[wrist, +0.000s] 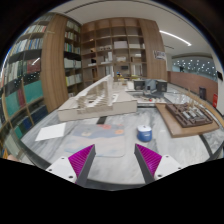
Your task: Arrange mouse
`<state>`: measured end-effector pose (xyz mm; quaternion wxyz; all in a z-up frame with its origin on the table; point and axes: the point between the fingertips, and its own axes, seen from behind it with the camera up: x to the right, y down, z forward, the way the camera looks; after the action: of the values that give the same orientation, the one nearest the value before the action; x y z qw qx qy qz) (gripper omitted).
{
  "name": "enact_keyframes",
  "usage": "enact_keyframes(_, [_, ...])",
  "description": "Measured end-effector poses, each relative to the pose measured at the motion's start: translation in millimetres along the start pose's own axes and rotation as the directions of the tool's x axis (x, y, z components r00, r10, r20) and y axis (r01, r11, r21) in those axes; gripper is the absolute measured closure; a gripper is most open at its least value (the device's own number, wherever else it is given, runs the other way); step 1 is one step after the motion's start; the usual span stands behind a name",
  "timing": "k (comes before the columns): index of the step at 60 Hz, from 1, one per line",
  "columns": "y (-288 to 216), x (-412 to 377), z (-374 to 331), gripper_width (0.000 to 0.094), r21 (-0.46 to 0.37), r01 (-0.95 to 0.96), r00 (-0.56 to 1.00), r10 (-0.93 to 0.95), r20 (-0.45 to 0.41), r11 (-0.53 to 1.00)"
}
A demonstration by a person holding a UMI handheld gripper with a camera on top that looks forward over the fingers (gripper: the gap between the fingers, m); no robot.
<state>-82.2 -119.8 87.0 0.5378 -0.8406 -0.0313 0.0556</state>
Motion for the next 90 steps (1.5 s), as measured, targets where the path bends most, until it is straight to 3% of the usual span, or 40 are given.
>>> enact_keyframes(13, [-8, 122, 88, 0.0127, -0.056, 0.011, 0.989, -0.020, -0.148, 0.998])
enact_keyframes(28, [8, 143, 183, 0.0175, -0.148, 0.005, 0.993, -0.022, -0.116, 0.989])
enact_keyframes(29, [10, 143, 187, 0.0143, -0.157, 0.000, 0.993, -0.019, -0.117, 0.988])
enact_keyframes(30, [14, 144, 191, 0.0177, -0.170, -0.007, 0.993, -0.013, -0.116, 0.985])
enact_keyframes(33, [10, 146, 196, 0.0411, -0.167, -0.013, 0.992, -0.007, -0.123, 0.986])
enact_keyframes(37, [12, 143, 195, 0.0378, -0.174, -0.016, 0.994, -0.003, -0.109, 0.985])
enact_keyframes(47, [9, 143, 188, 0.0514, -0.197, -0.035, 0.988, 0.005, -0.152, 0.980])
enact_keyframes(53, [-36, 108, 167, 0.0530, -0.092, -0.028, 0.986, 0.012, -0.166, 0.995])
enact_keyframes(60, [-54, 29, 148, 0.0530, -0.041, -0.097, 0.989, 0.092, -0.120, 0.994])
enact_keyframes(69, [0, -39, 160, 0.0532, -0.137, -0.073, 0.993, 0.060, -0.099, 0.988])
enact_keyframes(77, [37, -51, 170, 0.0528, -0.207, -0.059, 0.994, 0.037, -0.107, 0.977])
enact_keyframes(79, [33, -52, 172, 0.0521, -0.182, -0.034, 0.994, 0.014, -0.107, 0.983])
enact_keyframes(88, [38, -55, 171, 0.0325, -0.239, -0.043, 0.997, 0.026, -0.074, 0.970])
enact_keyframes(89, [39, -57, 170, 0.0216, -0.250, -0.047, 0.997, 0.033, -0.064, 0.967])
enact_keyframes(90, [39, -58, 167, 0.0170, -0.261, -0.054, 0.998, 0.041, -0.056, 0.964])
